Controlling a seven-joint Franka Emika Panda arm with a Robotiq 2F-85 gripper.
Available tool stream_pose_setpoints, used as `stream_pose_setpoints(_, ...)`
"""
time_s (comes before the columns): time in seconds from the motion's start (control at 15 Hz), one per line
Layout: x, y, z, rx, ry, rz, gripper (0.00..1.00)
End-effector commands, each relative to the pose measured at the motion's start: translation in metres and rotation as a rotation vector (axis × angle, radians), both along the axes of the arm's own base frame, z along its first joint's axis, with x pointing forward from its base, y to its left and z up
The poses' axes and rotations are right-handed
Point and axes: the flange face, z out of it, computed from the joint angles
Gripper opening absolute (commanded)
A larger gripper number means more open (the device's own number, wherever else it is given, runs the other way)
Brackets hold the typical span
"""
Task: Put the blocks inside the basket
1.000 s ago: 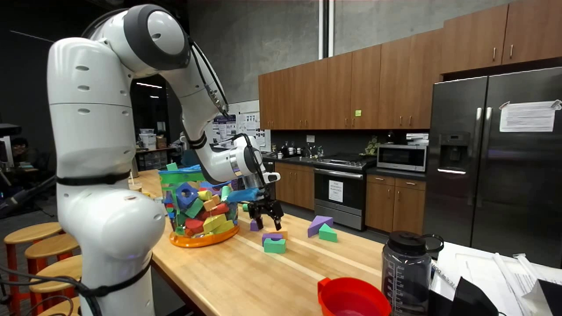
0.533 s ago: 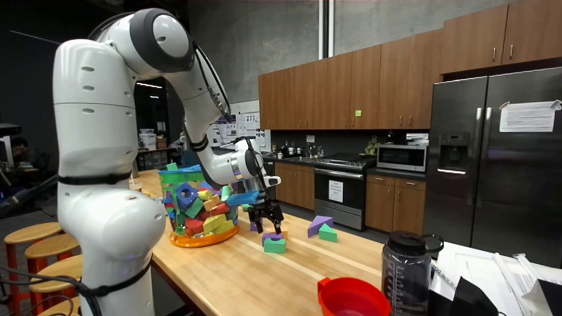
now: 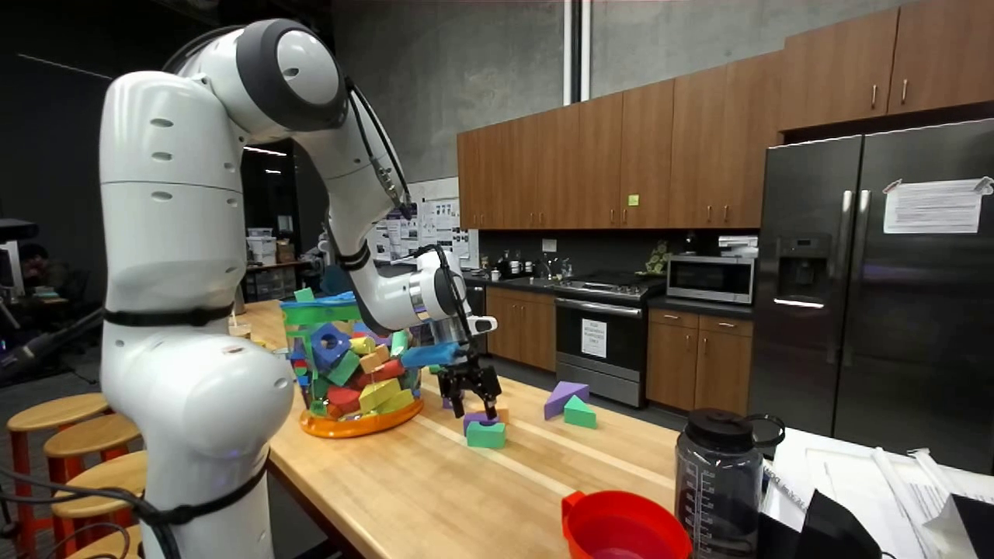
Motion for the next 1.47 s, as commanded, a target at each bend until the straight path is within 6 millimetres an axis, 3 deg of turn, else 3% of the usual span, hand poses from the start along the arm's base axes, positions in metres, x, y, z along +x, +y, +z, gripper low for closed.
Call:
stream_pose_setpoints(0.0, 0.003, -0.001, -0.006, -0.021, 0.028, 0.006, 1.00)
stream_pose_setpoints(1.4, 0.031, 0.004, -0.018, -0.022, -0.082, 0.021, 1.00)
